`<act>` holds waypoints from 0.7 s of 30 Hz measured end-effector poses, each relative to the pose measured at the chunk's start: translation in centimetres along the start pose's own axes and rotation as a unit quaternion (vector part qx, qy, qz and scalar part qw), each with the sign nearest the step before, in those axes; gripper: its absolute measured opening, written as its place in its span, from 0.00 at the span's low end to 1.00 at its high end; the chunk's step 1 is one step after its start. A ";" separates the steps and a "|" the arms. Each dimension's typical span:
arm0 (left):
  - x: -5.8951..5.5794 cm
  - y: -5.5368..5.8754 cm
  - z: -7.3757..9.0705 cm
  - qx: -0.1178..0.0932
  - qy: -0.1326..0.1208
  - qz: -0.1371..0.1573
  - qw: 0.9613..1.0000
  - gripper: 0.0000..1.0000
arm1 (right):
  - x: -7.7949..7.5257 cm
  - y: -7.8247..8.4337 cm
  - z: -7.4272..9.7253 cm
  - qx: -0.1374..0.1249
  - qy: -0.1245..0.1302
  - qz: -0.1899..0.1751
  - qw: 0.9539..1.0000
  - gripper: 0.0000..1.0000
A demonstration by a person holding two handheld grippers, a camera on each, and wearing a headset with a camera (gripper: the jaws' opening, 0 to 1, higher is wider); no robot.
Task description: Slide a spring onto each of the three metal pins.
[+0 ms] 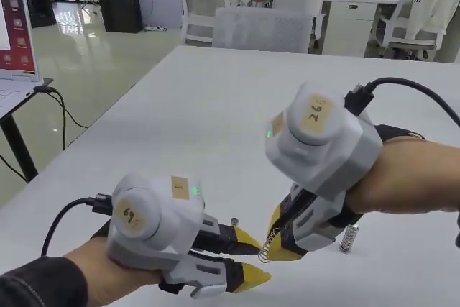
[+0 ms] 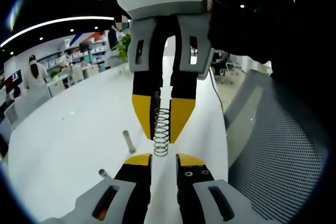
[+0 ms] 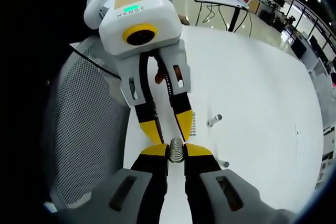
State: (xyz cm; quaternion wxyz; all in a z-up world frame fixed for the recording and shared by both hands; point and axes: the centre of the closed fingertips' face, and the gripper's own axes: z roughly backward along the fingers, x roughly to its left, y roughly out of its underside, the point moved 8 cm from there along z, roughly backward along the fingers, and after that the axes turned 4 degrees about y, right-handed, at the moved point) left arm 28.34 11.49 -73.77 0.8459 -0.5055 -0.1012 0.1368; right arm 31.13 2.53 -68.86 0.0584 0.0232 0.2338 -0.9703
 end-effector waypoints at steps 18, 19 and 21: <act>0.8 1.9 2.4 0.003 -0.027 0.036 0.999 0.19 | -0.9 1.4 0.6 0.021 0.014 -0.010 1.000 0.08; 0.9 2.1 2.5 0.003 -0.030 0.038 0.999 0.20 | -0.9 1.5 0.6 0.021 0.014 -0.010 1.000 0.08; 1.0 2.4 2.8 0.003 -0.035 0.043 0.998 0.22 | -1.1 1.7 0.7 0.024 0.017 -0.011 1.000 0.08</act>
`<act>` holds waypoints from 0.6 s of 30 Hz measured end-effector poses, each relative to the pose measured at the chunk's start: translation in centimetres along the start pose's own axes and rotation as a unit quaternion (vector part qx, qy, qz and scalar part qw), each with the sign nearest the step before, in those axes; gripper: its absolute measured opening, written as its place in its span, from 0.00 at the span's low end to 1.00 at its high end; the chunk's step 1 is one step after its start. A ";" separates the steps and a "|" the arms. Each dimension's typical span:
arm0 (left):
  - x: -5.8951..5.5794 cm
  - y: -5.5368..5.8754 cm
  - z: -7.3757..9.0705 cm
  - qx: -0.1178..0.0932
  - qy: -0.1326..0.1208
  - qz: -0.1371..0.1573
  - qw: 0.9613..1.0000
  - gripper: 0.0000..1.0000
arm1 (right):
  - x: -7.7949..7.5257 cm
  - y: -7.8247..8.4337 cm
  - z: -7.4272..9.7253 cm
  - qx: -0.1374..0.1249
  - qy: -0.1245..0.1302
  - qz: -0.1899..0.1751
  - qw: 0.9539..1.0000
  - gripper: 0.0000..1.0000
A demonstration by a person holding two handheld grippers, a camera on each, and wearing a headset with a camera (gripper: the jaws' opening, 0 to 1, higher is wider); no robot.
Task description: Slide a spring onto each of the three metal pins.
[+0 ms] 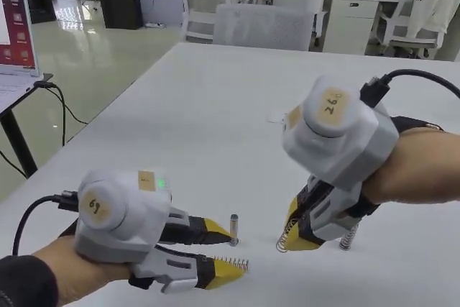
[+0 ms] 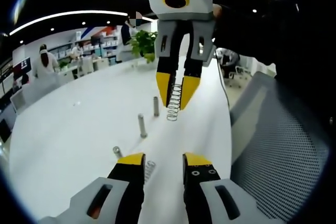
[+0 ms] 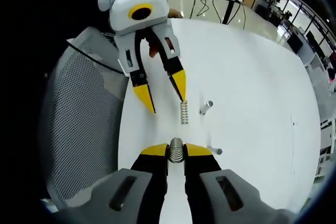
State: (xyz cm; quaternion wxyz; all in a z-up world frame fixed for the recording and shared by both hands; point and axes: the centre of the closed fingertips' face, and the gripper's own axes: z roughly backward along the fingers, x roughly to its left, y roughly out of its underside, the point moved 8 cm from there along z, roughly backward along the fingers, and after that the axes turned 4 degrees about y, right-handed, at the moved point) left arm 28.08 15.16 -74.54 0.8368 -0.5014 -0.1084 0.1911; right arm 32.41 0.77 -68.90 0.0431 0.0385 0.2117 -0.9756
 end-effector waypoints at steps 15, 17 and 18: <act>0.2 1.6 1.6 -0.009 -0.036 0.038 0.999 0.37 | -1.2 0.9 0.8 0.007 0.015 -0.011 1.000 0.08; 0.2 1.7 1.7 -0.011 -0.040 0.043 0.998 0.39 | -1.3 1.0 0.9 0.008 0.016 -0.011 1.000 0.08; 0.2 1.7 1.6 -0.012 -0.042 0.044 0.998 0.41 | -1.3 1.0 0.9 0.008 0.017 -0.010 1.000 0.08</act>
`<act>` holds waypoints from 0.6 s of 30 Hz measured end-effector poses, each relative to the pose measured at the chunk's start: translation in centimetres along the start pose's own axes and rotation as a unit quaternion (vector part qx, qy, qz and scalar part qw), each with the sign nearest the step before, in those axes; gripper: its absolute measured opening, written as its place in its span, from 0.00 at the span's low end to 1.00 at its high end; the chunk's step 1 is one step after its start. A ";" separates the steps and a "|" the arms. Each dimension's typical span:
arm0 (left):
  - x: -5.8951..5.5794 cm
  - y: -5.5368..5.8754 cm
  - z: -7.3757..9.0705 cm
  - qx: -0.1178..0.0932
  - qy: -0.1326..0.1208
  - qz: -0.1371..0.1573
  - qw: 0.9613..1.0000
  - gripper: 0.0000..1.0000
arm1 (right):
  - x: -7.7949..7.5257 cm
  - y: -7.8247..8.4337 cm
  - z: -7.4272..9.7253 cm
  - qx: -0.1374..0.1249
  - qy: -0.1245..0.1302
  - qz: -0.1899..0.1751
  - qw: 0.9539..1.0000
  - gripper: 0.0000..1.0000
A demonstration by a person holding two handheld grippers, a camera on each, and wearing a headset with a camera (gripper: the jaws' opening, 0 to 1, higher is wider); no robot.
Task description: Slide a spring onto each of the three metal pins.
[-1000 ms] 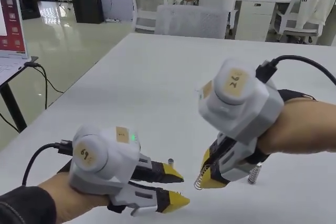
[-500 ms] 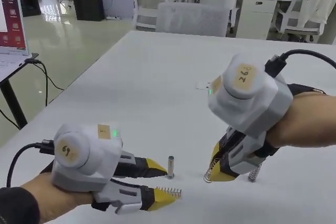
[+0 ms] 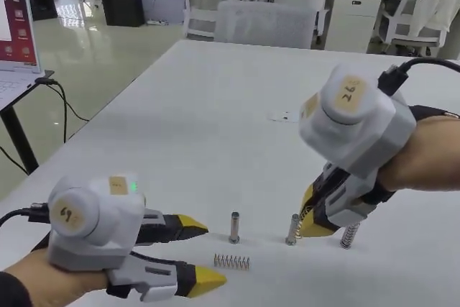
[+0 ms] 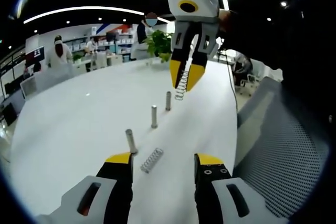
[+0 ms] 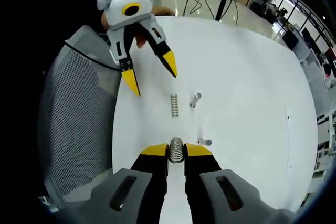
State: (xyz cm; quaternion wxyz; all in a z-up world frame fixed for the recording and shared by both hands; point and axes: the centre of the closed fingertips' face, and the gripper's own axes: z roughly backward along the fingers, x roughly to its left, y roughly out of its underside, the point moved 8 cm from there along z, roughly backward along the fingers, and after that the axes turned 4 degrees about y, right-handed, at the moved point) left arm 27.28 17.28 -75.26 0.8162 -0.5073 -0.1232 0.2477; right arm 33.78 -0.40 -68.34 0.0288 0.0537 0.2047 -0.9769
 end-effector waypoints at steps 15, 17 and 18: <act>-0.3 0.1 -0.3 -0.010 -0.013 0.012 1.000 0.55 | -2.1 0.5 0.3 0.015 0.026 0.002 1.000 0.08; -0.3 0.1 -0.3 -0.010 -0.013 0.012 1.000 0.55 | -2.6 0.7 0.2 0.022 0.031 0.004 0.999 0.08; -0.3 0.1 -0.3 -0.010 -0.012 0.012 1.000 0.55 | -2.7 0.7 0.1 0.022 0.031 0.004 0.999 0.08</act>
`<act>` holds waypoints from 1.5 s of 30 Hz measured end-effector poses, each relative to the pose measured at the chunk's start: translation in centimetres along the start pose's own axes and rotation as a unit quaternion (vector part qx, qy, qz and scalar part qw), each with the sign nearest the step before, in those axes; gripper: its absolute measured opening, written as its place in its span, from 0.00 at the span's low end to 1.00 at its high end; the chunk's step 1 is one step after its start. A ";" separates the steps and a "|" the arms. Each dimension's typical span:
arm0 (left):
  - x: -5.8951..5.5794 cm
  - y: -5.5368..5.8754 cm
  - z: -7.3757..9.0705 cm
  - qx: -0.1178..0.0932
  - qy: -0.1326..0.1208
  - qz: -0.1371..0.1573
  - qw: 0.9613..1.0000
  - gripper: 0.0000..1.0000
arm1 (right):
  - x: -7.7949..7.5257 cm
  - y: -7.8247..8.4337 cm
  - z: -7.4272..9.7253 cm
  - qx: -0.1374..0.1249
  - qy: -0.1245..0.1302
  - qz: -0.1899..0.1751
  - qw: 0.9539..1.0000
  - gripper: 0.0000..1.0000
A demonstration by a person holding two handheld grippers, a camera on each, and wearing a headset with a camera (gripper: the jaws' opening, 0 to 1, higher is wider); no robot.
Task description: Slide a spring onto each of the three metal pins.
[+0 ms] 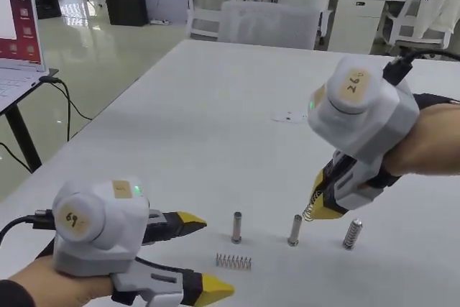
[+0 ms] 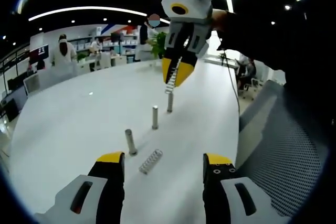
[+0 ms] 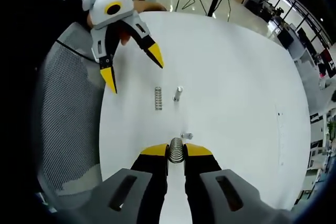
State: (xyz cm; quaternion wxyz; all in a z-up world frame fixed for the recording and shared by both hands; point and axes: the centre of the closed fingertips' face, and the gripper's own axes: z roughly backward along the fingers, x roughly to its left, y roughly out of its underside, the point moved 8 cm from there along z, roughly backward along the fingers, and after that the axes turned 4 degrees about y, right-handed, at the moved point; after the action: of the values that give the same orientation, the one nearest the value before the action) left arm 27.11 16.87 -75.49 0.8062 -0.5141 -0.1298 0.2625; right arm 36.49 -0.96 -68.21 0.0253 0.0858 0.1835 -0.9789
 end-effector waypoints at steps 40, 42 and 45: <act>-0.4 0.3 -0.3 0.004 0.011 -0.003 1.000 0.52 | -2.3 0.2 -4.3 0.039 -0.023 -0.007 0.999 0.08; -0.4 0.3 -0.3 0.005 0.011 -0.003 1.000 0.52 | -2.3 0.2 -4.4 0.038 -0.025 -0.008 0.999 0.08; -0.4 0.3 -0.3 0.006 0.011 -0.003 1.000 0.52 | -2.3 0.2 -4.8 0.041 -0.027 -0.008 0.999 0.08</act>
State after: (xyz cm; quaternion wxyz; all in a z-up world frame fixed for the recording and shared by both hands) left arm 26.80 16.51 -75.91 0.8112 -0.5118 -0.1209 0.2556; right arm 39.53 0.64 -72.23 0.0188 0.0589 0.1434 -0.9877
